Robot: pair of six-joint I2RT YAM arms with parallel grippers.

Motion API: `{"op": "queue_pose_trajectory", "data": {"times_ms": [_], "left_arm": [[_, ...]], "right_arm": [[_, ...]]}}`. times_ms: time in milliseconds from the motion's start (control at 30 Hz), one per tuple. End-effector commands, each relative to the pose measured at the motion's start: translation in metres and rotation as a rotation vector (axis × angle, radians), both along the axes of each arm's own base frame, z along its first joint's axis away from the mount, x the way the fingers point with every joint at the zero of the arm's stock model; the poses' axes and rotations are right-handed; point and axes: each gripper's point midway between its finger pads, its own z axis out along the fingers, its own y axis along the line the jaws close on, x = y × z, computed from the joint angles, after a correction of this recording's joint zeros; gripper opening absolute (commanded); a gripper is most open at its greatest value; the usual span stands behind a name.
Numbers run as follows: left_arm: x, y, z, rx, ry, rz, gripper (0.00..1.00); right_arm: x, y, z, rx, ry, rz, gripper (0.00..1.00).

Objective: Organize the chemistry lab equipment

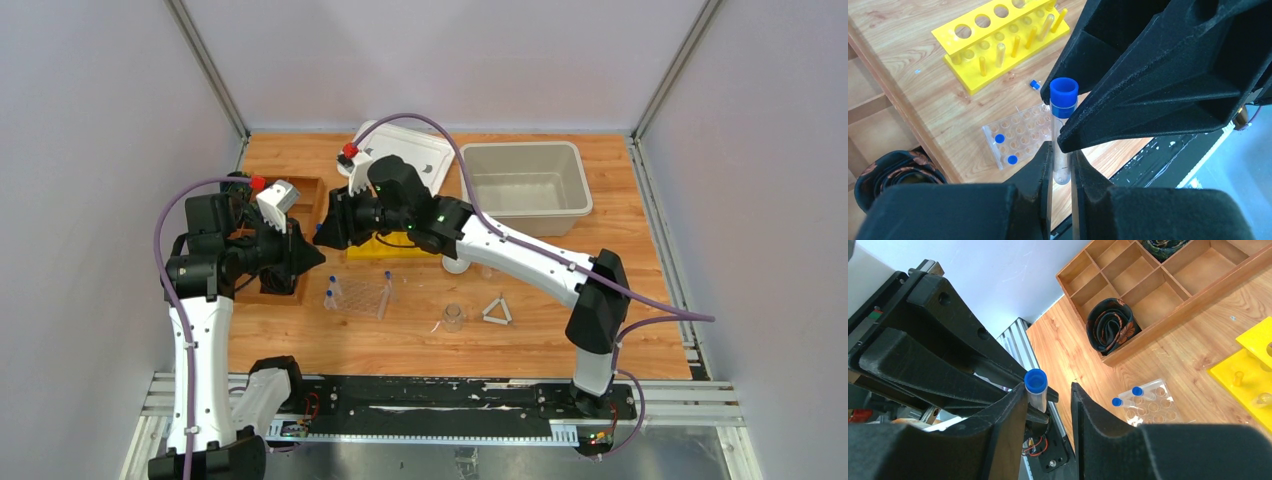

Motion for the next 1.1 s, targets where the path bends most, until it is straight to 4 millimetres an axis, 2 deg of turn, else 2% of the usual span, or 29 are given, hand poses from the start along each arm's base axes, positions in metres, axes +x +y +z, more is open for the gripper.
{"op": "queue_pose_trajectory", "data": {"times_ms": [0,133,200,267,300,333,367,433,467,567,633,700,833,933,1067], "left_arm": [[-0.001,-0.002,0.001,-0.009,-0.017,-0.016,0.00],[-0.001,-0.002,-0.001,-0.011,-0.007,-0.013,0.00],[0.000,-0.002,-0.001,-0.012,-0.005,-0.011,0.01],[0.000,-0.002,-0.001,-0.011,-0.004,-0.009,0.06],[0.000,-0.002,-0.001,-0.011,-0.003,-0.008,0.09],[0.001,-0.001,0.000,-0.009,-0.004,-0.005,0.15],[0.001,0.000,-0.001,-0.006,-0.002,0.001,0.26],[0.003,0.003,-0.002,0.006,0.006,0.023,0.62],[0.004,0.005,-0.003,0.018,0.008,0.036,0.74],[0.009,0.015,-0.004,0.060,0.011,0.087,0.94],[0.014,0.024,-0.005,0.093,0.024,0.139,0.98],[0.021,0.035,-0.007,0.127,0.047,0.199,1.00],[0.029,0.048,-0.016,0.172,0.090,0.268,1.00],[0.030,0.050,-0.019,0.174,0.105,0.277,1.00],[0.029,0.049,-0.017,0.172,0.098,0.276,1.00]], "right_arm": [[0.015,0.000,-0.004,-0.041,-0.059,-0.033,0.40],[0.019,0.000,-0.003,-0.042,-0.077,-0.048,0.28],[0.022,0.000,-0.001,-0.040,-0.092,-0.055,0.17],[0.025,-0.001,0.001,-0.040,-0.113,-0.065,0.02],[0.025,-0.001,0.001,-0.042,-0.124,-0.065,0.00],[0.026,-0.002,0.001,-0.043,-0.134,-0.069,0.00],[0.027,-0.004,0.001,-0.047,-0.147,-0.074,0.00],[0.031,-0.010,-0.004,-0.067,-0.179,-0.093,0.00],[0.033,-0.014,-0.008,-0.081,-0.195,-0.106,0.00],[0.037,-0.028,-0.025,-0.121,-0.254,-0.133,0.00],[0.037,-0.037,-0.041,-0.143,-0.281,-0.141,0.00],[0.038,-0.039,-0.049,-0.116,-0.328,-0.145,0.00],[0.030,-0.037,-0.082,-0.111,-0.421,-0.120,0.00],[0.024,-0.030,-0.102,-0.121,-0.481,-0.102,0.00],[0.021,-0.021,-0.117,-0.116,-0.544,-0.103,0.00]]}}
